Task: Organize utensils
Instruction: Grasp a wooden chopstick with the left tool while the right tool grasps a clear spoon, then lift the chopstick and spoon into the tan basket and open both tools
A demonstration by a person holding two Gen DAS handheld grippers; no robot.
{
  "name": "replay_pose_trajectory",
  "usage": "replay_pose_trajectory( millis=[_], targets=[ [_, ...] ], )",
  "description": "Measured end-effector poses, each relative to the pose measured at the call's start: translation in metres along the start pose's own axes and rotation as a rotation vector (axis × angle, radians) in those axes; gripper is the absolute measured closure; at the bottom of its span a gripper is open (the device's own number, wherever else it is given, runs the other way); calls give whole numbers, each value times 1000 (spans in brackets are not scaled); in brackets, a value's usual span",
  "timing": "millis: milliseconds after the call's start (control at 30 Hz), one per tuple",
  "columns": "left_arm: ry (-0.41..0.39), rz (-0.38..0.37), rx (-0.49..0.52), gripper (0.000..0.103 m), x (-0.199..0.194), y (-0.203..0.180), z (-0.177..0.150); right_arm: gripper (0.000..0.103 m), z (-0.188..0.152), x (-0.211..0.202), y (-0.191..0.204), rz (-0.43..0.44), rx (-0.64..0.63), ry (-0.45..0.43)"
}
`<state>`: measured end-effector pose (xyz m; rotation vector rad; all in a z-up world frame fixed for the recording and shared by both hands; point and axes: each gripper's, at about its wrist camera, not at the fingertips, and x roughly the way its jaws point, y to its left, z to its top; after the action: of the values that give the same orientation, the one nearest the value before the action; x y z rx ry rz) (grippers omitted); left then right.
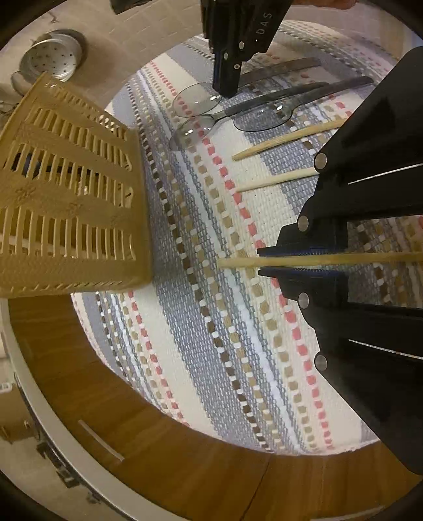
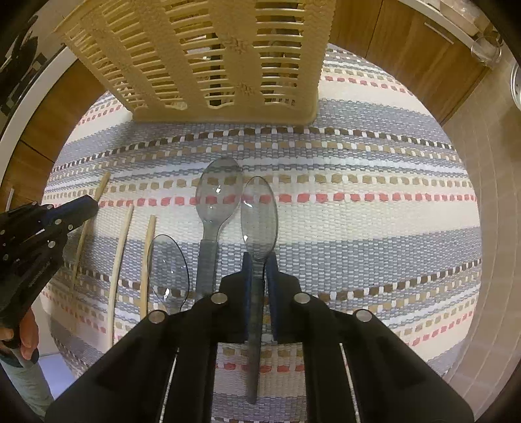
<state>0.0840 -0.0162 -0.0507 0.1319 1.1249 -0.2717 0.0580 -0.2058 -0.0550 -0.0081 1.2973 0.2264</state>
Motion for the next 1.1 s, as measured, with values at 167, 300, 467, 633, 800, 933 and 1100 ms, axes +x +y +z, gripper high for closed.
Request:
replay_pose_trajectory(
  millis=[167, 300, 467, 633, 800, 933, 1100],
  targets=[
    [-93, -144, -89, 100, -11, 13, -11, 101, -13, -9, -3, 34, -14, -83],
    [-226, -217, -122, 100, -35, 16, -18, 101, -27, -26, 2, 65, -32, -167],
    [-403, -262, -140, 100, -78, 16, -21, 101, -34, -60, -3, 96, -37, -304],
    [-613, -281, -148, 100, -125, 17, -8, 101, -29, -107, -2, 124, -9, -483],
    [-785, -294, -135, 100, -167, 10, 15, 101, -12, -150, 2, 160, 0, -650],
    [-905, -298, -149, 100, -185, 1, 41, 101, 1, -178, 2, 136, -8, -801],
    [-1023, -299, -171, 100, -196, -17, 68, 101, 21, -203, -2, 93, 11, -964]
  ],
)
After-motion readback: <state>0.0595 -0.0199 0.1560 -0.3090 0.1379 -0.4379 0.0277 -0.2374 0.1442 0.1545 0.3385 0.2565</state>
